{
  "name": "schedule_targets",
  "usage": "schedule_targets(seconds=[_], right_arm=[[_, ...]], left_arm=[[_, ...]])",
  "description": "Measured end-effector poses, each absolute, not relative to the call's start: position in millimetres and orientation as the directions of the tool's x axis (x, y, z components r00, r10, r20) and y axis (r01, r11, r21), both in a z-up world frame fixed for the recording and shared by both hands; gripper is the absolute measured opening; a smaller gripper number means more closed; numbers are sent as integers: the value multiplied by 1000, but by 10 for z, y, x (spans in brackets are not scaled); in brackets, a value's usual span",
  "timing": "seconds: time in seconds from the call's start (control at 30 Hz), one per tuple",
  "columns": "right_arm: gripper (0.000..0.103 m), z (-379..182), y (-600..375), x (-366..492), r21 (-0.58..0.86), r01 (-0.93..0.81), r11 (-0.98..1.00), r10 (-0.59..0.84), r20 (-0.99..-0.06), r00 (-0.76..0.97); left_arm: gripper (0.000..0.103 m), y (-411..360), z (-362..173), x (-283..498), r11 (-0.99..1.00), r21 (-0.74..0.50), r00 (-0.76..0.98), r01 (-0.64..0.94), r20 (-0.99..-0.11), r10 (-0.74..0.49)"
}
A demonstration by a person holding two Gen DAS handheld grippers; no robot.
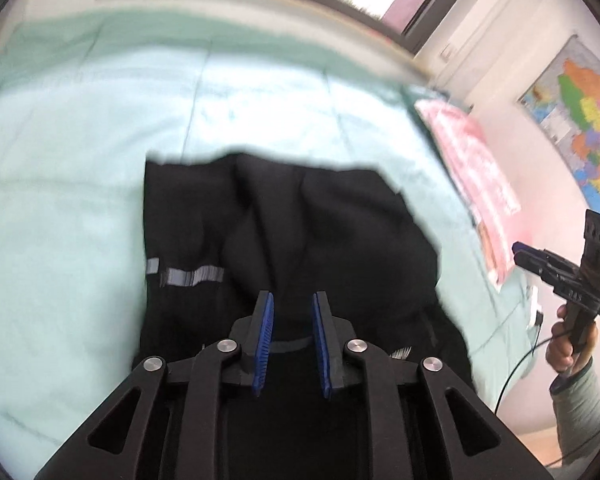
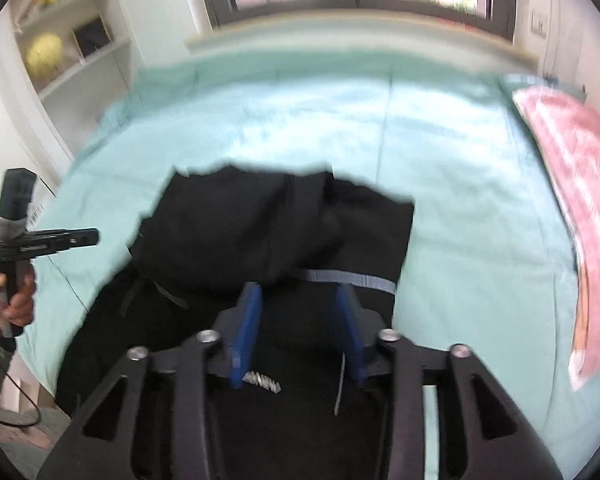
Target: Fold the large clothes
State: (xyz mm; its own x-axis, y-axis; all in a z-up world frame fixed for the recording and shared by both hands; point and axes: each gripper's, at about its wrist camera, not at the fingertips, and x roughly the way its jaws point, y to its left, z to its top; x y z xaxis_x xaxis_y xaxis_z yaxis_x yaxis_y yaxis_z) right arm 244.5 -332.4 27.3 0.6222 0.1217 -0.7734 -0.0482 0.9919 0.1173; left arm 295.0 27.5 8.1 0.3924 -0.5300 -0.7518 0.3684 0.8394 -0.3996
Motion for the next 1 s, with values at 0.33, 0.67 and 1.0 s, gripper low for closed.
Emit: schedule_targets(seconds=[0.33, 0.67, 1.0], right_arm=[[52, -440, -2587, 3644, 232, -103, 967, 251, -823, 509], [53, -1824, -2372, 3624, 110, -40, 993, 117, -948, 296], [53, -812, -2618, 3687, 142, -60, 988, 152, -844, 514]], left_arm=[[40, -452, -495, 3724, 784, -548, 210, 290, -763, -611], [40, -519, -1533, 3695, 869, -463, 82, 173, -873, -481], [40, -568, -636, 3638, 822, -469, 256, 322, -793, -553]])
